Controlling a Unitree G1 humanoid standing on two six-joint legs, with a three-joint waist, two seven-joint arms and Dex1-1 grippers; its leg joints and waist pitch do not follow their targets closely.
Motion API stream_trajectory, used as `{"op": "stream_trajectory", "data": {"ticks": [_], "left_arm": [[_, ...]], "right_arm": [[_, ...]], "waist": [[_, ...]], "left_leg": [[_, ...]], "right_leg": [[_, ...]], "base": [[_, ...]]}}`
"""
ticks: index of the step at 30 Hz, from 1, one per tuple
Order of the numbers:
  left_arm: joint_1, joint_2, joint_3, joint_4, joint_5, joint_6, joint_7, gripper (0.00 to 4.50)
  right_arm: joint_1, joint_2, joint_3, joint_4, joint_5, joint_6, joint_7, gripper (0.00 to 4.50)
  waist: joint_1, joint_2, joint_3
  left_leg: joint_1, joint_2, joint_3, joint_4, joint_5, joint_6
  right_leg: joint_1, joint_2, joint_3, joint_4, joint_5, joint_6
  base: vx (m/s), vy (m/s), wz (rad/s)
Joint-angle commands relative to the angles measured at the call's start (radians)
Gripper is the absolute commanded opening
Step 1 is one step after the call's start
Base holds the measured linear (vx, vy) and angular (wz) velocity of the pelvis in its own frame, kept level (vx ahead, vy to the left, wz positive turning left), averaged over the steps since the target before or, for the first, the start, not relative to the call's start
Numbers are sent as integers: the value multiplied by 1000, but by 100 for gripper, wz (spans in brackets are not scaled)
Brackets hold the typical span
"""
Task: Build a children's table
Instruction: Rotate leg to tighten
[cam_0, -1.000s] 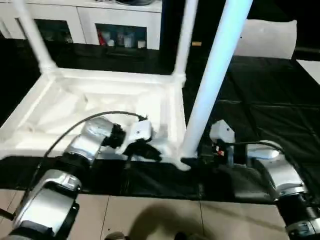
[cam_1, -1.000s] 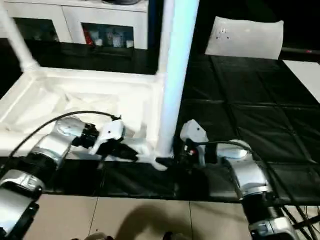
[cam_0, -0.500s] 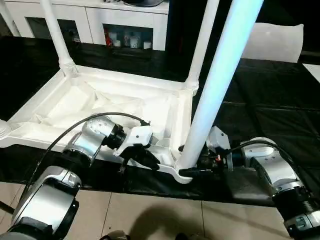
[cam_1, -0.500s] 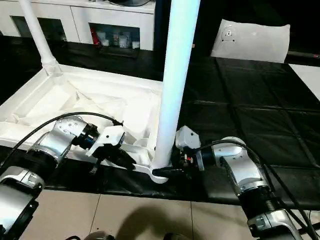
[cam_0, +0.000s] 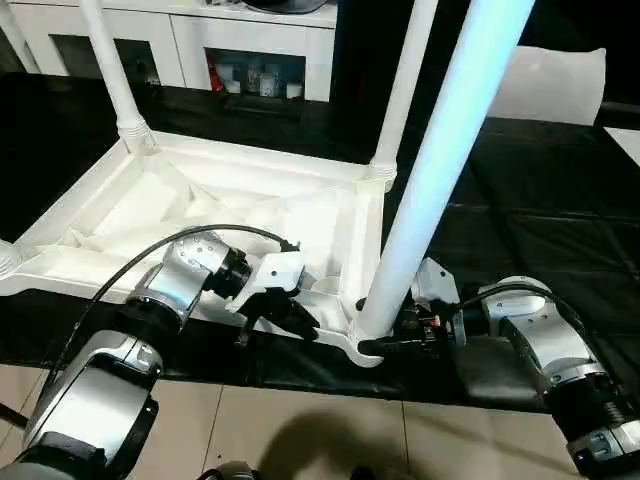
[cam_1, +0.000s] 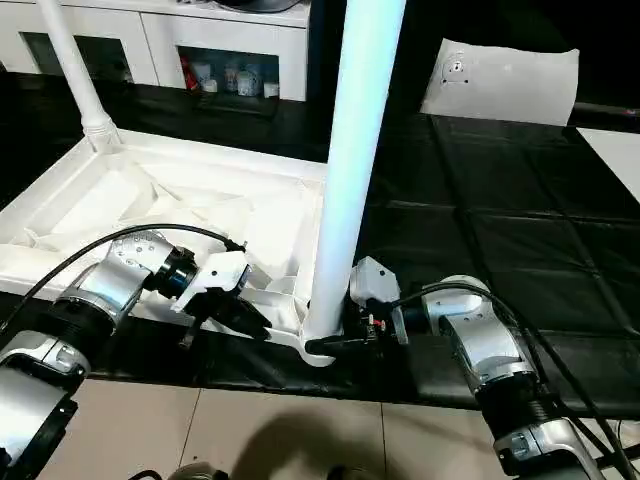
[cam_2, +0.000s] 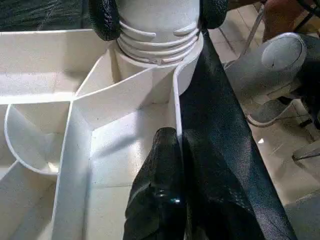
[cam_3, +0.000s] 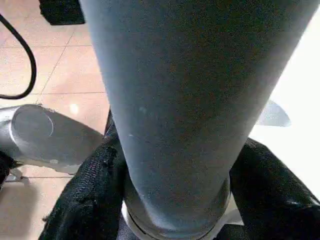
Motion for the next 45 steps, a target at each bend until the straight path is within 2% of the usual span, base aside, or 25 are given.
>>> {"op": "stream_trajectory", "data": {"ticks": [1,3,4,5,6,7,8,10,12,13,16,18,22,23,24,26,28,29,32,34,35,37,40,43,45], "left_arm": [[-14,-17,-13,-5,9,16,13,0],[-13,-42,22,-2,0,85,113,0],[-13,-42,22,-2,0,85,113,0],[-14,-56,40,0,-2,123,172,0],[-14,-59,43,0,-2,132,186,0],[-7,-91,71,-12,-15,178,264,0],[-1,-125,95,-23,-23,216,348,0],[7,-193,130,-40,-25,292,508,0],[10,-224,139,-48,-19,325,575,0],[6,-252,149,-48,-18,346,628,0],[-4,-302,168,-47,-18,375,722,0],[-10,-342,185,-54,-18,404,801,0],[-15,-386,199,-77,-11,446,873,0],[-13,-396,197,-91,-7,460,882,0],[-13,-396,197,-91,-7,460,882,0],[-1,-383,181,-108,0,453,847,0],[6,-372,175,-114,3,449,832,0],[17,-354,168,-123,1,432,807,0],[45,-315,161,-156,-7,421,747,0],[70,-271,149,-191,-10,423,678,0],[75,-252,142,-193,-9,415,648,0],[79,-220,128,-190,-5,384,591,0],[79,-166,101,-173,-3,313,479,0],[83,-142,90,-175,-11,286,414,0],[78,-96,67,-163,-4,242,325,0]], "right_arm": [[3,15,3,-6,5,11,-15,261],[14,54,-27,-19,28,64,-92,261],[14,54,-27,-19,28,64,-92,261],[16,78,-46,-22,37,104,-148,260],[16,83,-50,-22,39,114,-161,260],[23,122,-65,-28,32,155,-250,260],[31,162,-78,-33,23,190,-336,260],[39,250,-107,-38,11,258,-508,259],[39,297,-125,-35,8,286,-592,258],[34,334,-138,-23,-2,300,-663,258],[23,388,-151,1,-27,317,-772,256],[12,431,-162,15,-47,335,-861,256],[-10,492,-191,19,-44,359,-958,256],[-14,513,-205,11,-40,364,-988,291],[-14,513,-205,11,-40,364,-988,291],[-10,518,-215,-9,-37,356,-997,329],[-6,511,-215,-18,-36,353,-991,335],[1,491,-212,-27,-41,345,-974,346],[21,434,-214,-61,-38,325,-909,380],[38,360,-212,-98,-32,297,-817,394],[40,333,-215,-103,-29,288,-782,419],[40,280,-214,-105,-32,273,-721,428],[36,200,-200,-100,-37,239,-607,442],[37,172,-196,-104,-26,232,-550,442],[42,115,-173,-119,1,216,-435,442]], "waist": [[-4,0,-65],[-5,0,-62],[-6,-1,-60],[-6,-1,-60],[-9,-2,-59],[-10,-3,-60],[-17,-4,-57],[-22,-8,-59],[-36,-6,-56],[-41,-10,-59],[-60,-2,-61],[-63,-3,-60],[-63,-1,-61],[-64,-3,-61],[-63,-1,-60],[-65,0,-61],[-64,0,-63],[-62,2,-63],[-58,-1,-66],[-57,-3,-71],[-56,-3,-73],[-55,-5,-75],[-53,-7,-71],[-50,-3,-71],[-48,-3,-70]], "left_leg": [[2,45,-6,-76,-217,58],[4,44,-8,-77,-242,51],[5,44,-8,-78,-247,48],[8,44,-9,-78,-253,43],[8,41,-11,-78,-260,35],[8,39,-12,-77,-262,32],[10,39,-14,-77,-268,21],[6,35,-17,-76,-269,14],[7,33,-20,-75,-294,6],[8,30,-20,-73,-295,8],[3,35,-22,-79,-286,24],[5,29,-19,-77,-289,42],[8,27,-16,-76,-275,45],[2,29,-17,-79,-269,48],[3,30,-18,-80,-270,48],[0,30,-18,-82,-270,53],[-1,30,-16,-82,-252,58],[-2,31,-17,-84,-244,61],[-5,32,-12,-83,-203,78],[-11,32,-11,-81,-155,92],[-12,33,-10,-78,-138,98],[-13,30,-4,-73,-91,129],[-14,27,-1,-71,-96,143],[-6,36,-3,-72,-103,135],[-3,37,-3,-73,-114,131]], "right_leg": [[60,-68,60,-72,-415,-158],[58,-69,57,-79,-457,-150],[58,-68,57,-81,-473,-145],[56,-69,56,-83,-488,-141],[56,-69,54,-88,-522,-128],[56,-71,53,-91,-539,-119],[51,-70,51,-97,-581,-100],[53,-71,44,-102,-611,-78],[50,-71,36,-111,-652,-57],[51,-72,34,-115,-658,-51],[53,-72,38,-113,-589,-70],[51,-71,39,-116,-597,-69],[48,-71,40,-121,-610,-61],[53,-70,41,-117,-594,-61],[51,-70,41,-116,-589,-62],[53,-69,43,-114,-564,-64],[54,-68,46,-110,-531,-70],[56,-69,47,-108,-515,-78],[62,-68,52,-98,-448,-95],[70,-68,54,-85,-374,-118],[70,-68,55,-80,-344,-128],[70,-63,58,-67,-245,-169],[70,-62,57,-70,-265,-166],[65,-61,58,-65,-261,-183],[65,-61,58,-66,-261,-189]], "base": [[0,0,0],[0,0,0],[0,0,0],[0,0,0],[0,0,0],[0,0,0],[0,0,0],[0,0,0],[0,0,0],[0,0,0],[0,0,0],[0,0,0],[0,0,0],[0,0,0],[0,0,0],[0,0,0],[0,0,0],[0,0,0],[0,0,0],[0,0,0],[0,0,0],[0,0,0],[0,0,0],[0,0,0],[0,0,0]]}}
